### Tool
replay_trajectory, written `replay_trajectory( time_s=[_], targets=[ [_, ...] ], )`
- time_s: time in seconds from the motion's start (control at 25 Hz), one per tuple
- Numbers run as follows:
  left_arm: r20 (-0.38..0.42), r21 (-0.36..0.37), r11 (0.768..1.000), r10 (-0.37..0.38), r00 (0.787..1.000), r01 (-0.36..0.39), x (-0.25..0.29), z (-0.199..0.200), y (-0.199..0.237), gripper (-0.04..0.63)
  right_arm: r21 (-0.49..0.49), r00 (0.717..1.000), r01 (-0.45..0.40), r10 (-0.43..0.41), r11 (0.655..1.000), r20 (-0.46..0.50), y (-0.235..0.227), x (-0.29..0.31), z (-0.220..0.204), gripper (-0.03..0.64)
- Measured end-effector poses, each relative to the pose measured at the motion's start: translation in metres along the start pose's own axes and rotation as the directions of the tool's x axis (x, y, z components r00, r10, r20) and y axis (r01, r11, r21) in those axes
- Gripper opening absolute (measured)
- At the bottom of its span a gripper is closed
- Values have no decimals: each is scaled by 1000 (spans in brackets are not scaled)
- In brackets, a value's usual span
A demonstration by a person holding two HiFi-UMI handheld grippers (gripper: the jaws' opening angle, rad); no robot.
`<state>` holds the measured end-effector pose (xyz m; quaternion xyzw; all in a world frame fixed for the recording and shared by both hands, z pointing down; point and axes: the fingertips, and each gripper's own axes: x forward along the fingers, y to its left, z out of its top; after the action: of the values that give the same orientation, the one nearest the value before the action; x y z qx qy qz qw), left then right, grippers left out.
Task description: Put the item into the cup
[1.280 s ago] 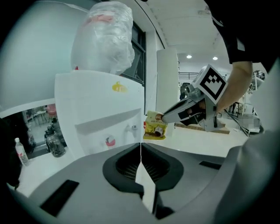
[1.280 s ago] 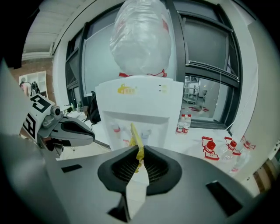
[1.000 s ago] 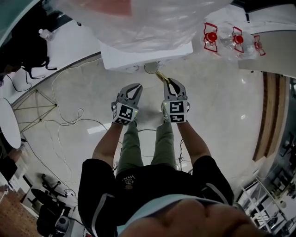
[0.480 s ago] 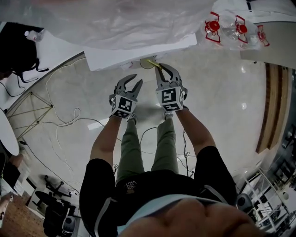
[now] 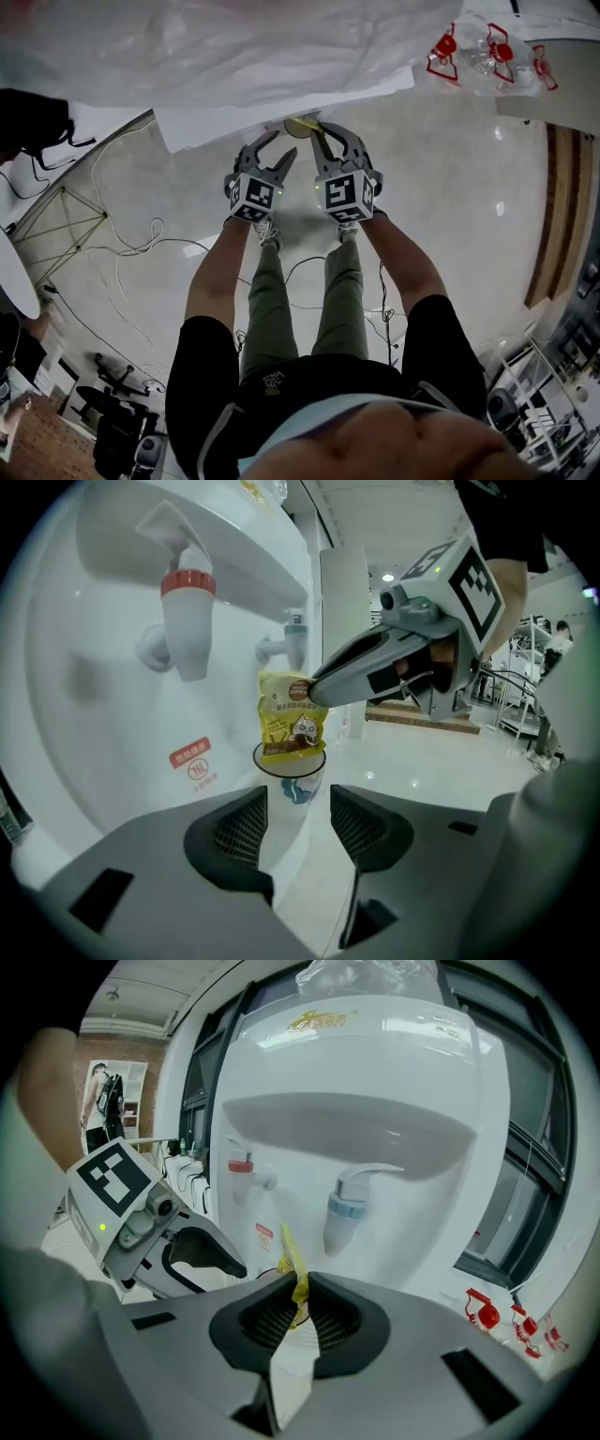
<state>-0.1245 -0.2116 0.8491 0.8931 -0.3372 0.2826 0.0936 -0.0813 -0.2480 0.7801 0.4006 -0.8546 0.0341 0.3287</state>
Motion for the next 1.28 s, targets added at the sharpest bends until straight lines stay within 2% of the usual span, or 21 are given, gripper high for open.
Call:
replay_trajectory(
  time_s=[0.2,0.8,1.28],
  targets=[
    [-8,23,999,-25,1000,25,13,-5,-1,225,-32,1000,-4,4,999,-2,-1,11,-5,60],
    [1,32,997,-69,998,69,27,-8,-4,245,3,996,-54,54,999,-70,7,43,-39,60],
    [-9,38,996,-78,997,78,29,-7,-4,249,25,976,-145,147,989,-163,9,53,-46,60]
  ],
)
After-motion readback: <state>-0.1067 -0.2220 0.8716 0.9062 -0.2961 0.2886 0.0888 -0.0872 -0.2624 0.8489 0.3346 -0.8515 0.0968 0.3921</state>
